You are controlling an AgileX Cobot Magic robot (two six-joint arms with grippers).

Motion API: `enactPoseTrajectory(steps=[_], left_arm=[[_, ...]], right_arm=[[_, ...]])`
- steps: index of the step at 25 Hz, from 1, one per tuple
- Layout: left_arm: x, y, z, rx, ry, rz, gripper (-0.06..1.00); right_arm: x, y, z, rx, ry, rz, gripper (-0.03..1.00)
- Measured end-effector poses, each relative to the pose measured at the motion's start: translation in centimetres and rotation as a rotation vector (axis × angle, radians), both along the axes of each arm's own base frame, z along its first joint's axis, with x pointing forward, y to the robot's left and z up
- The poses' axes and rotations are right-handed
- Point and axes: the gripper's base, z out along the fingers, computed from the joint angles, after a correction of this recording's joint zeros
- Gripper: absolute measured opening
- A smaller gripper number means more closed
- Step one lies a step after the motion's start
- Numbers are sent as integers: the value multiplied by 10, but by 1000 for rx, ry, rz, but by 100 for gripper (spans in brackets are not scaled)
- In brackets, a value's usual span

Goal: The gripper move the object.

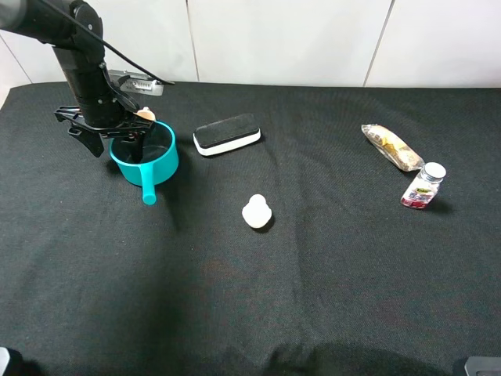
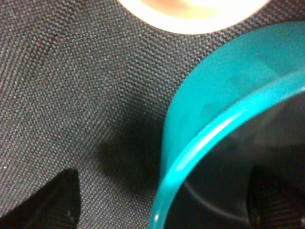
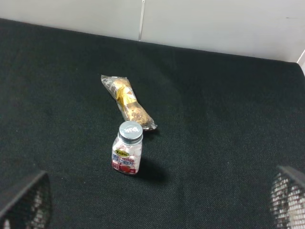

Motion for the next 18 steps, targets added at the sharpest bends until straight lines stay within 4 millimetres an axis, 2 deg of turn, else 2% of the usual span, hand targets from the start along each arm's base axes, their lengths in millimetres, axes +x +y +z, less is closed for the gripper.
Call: enactPoseTrajectory(steps=[7,18], left_arm=[[0,0,0,2,0,-1,96],[0,0,0,1,0,-20,99]], right_arm=[[0,0,0,0,0,0,69],[0,0,0,0,0,0,69]])
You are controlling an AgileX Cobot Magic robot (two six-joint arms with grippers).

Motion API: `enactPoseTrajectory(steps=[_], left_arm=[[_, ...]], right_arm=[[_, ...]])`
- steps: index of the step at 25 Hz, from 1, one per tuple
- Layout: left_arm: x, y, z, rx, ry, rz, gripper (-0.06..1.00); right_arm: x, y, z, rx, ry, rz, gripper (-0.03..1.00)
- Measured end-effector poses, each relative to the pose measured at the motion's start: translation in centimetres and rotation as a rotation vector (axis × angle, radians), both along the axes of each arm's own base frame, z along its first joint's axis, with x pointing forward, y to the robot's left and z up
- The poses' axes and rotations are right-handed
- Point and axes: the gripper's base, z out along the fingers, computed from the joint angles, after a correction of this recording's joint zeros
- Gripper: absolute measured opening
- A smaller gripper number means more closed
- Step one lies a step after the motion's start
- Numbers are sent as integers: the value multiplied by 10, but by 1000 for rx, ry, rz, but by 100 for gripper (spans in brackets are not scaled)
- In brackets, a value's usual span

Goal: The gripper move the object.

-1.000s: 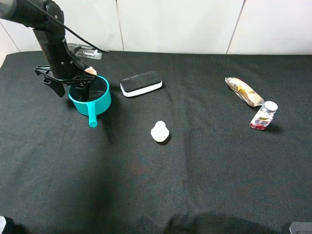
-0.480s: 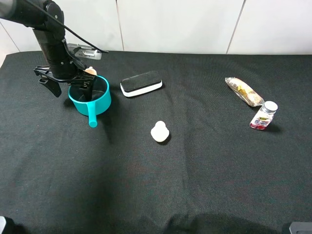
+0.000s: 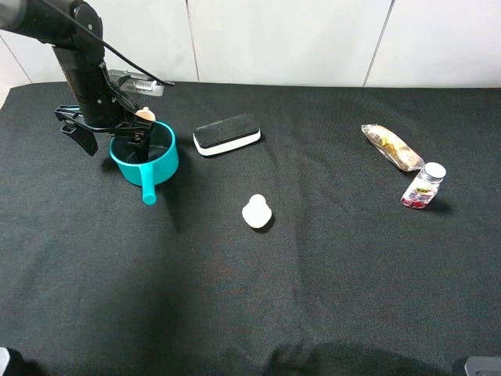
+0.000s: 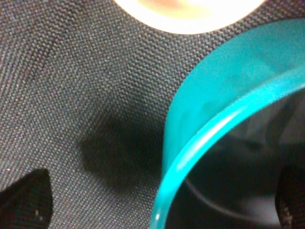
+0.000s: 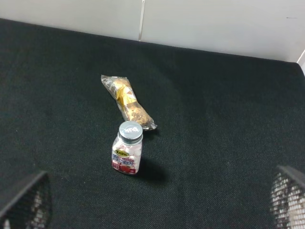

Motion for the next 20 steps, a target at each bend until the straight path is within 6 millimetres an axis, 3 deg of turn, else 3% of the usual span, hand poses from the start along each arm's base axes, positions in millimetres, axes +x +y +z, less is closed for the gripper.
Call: enactPoseTrajectory(steps=[6,13,20], left_arm=[[-1,0,22,-10,-47,-2,99],[-13,4,88,-21,-170,-11,99],[-47,18,158,24,-296,-37,99]], right_arm=[[0,0,0,0,0,0,69],[0,0,0,0,0,0,69],[0,0,0,0,0,0,69]])
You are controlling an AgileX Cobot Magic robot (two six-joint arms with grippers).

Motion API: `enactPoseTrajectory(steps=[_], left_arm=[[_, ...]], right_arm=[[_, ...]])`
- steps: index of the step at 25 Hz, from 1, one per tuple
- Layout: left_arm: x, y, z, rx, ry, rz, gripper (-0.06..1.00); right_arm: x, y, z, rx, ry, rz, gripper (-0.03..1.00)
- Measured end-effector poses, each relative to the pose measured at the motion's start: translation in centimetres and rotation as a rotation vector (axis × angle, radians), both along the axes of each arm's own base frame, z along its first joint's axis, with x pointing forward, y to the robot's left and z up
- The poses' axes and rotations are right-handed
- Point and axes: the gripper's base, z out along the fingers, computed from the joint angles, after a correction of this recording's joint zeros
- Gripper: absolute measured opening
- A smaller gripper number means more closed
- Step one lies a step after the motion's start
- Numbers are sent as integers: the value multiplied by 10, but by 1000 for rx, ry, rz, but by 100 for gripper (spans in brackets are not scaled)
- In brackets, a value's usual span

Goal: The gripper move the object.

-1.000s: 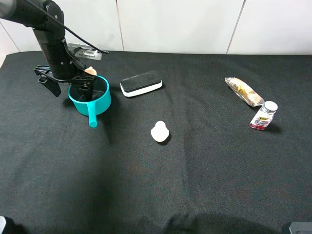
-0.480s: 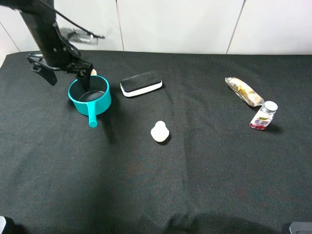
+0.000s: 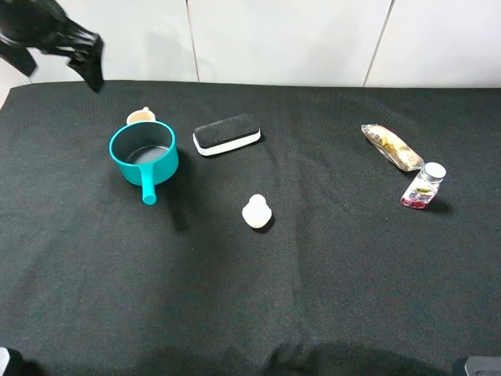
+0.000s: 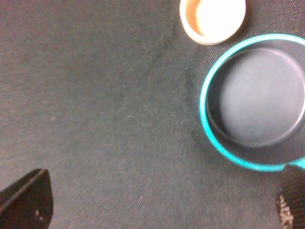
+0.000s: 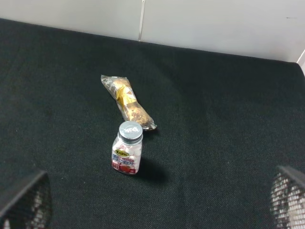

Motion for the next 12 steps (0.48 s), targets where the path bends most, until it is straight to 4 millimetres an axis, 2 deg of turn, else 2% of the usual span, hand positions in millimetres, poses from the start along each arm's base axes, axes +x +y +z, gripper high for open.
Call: enactPoseTrajectory(steps=[2,6,12], left_arm=[[-19,6,15,1,-48,-2,99],[-65,21,28,7,-109,4,99],[-135,48,25,6,-138,67,99]], right_arm=[[0,0,0,0,0,0,69],[0,0,0,0,0,0,69],[0,0,0,0,0,0,69]])
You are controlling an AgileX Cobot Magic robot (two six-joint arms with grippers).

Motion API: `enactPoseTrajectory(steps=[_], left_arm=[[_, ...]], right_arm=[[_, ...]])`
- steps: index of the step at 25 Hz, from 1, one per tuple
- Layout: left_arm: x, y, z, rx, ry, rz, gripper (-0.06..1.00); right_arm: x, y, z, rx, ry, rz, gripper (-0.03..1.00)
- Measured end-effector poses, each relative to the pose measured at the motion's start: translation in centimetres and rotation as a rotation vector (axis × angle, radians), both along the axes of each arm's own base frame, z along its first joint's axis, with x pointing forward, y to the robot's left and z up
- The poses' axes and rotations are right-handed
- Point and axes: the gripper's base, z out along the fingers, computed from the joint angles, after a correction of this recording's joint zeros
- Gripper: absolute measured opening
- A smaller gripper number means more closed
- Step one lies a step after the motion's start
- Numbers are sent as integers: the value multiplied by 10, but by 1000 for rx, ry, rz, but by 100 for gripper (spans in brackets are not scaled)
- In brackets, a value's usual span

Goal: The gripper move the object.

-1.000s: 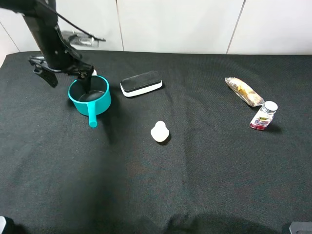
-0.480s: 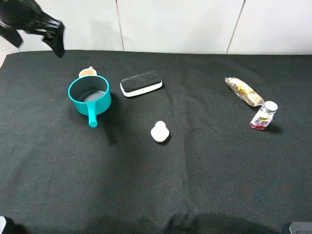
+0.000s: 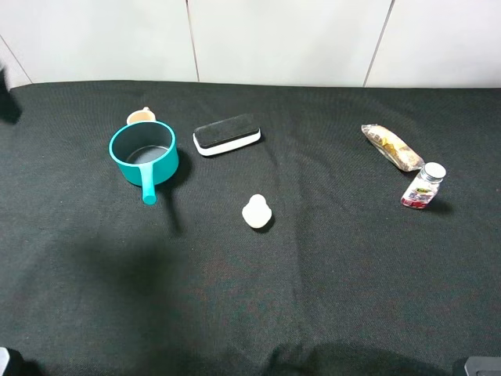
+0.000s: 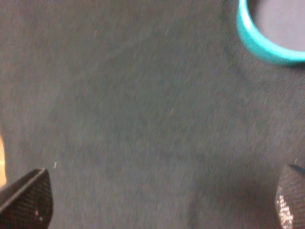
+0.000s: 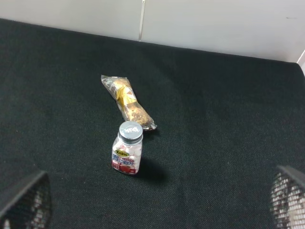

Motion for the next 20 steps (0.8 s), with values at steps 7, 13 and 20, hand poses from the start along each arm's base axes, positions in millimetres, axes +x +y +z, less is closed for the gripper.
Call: enactPoseTrajectory(steps=[7,13,20], left_arm=[[-74,23,-14,-3,-65,100,99],[-125,29,-25,-11,-207,149,99],[-167,30,-28,-21,-348,161,99]], right_arm=[[0,0,0,0,0,0,69],[0,0,0,0,0,0,69],[0,0,0,0,0,0,69]])
